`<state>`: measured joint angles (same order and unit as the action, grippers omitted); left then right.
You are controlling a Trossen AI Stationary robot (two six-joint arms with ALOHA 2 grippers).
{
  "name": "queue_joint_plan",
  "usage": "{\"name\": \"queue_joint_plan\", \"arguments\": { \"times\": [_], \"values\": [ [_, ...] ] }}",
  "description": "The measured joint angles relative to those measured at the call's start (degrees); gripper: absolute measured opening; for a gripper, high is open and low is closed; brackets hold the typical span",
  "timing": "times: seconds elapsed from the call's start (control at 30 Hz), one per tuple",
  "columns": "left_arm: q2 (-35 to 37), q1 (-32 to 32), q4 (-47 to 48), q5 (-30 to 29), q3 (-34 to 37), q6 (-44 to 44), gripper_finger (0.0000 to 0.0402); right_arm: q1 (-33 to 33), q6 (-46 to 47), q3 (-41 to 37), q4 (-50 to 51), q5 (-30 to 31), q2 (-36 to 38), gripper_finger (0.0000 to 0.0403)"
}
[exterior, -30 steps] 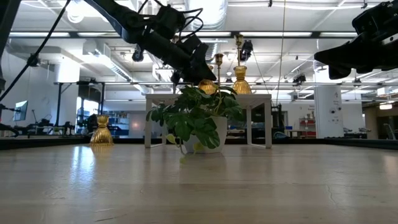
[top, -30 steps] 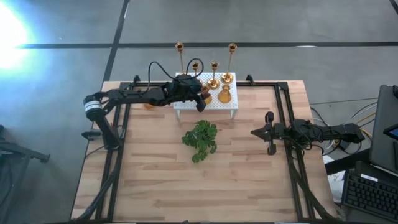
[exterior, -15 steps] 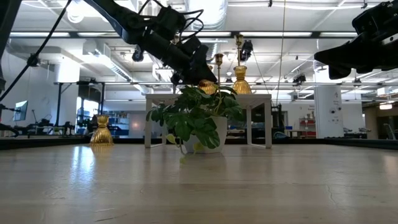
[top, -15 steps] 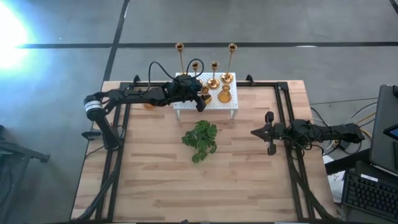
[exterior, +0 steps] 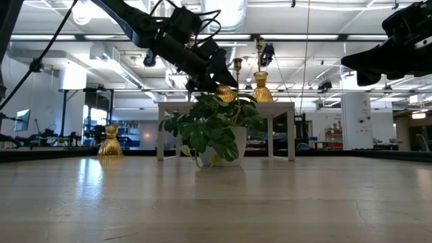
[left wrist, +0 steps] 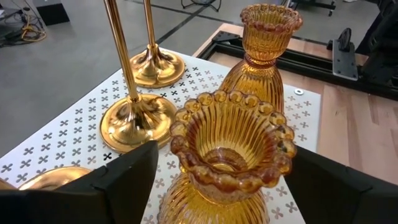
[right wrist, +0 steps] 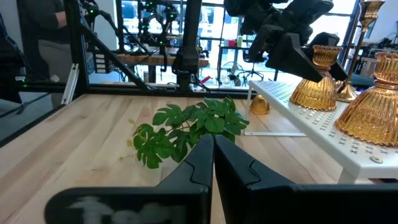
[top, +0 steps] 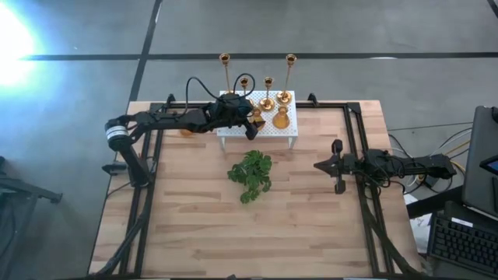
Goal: Pick & Place candle stick holders
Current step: Align the yellow glass candle holder with the other yellow glass candle holder on the shelf
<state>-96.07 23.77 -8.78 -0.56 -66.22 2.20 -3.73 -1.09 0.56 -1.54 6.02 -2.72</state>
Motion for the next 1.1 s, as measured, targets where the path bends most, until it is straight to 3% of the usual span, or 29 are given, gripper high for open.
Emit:
{"name": "queue_joint_plan", "arguments": {
  "times": [0.6,1.1],
  "values": [
    [1.95,0.00,3.06,-0.10,-0.01,1.13,0.0330,0.02,0.01,0.00,0.01,0.02,0.00,0.0009],
    [10.16,-1.79,16.73,-0.56,-0.04,1.92,0.0330,0.02,0.00,-0.01,0.02,0.01,-0.02,0.0009]
  ]
}}
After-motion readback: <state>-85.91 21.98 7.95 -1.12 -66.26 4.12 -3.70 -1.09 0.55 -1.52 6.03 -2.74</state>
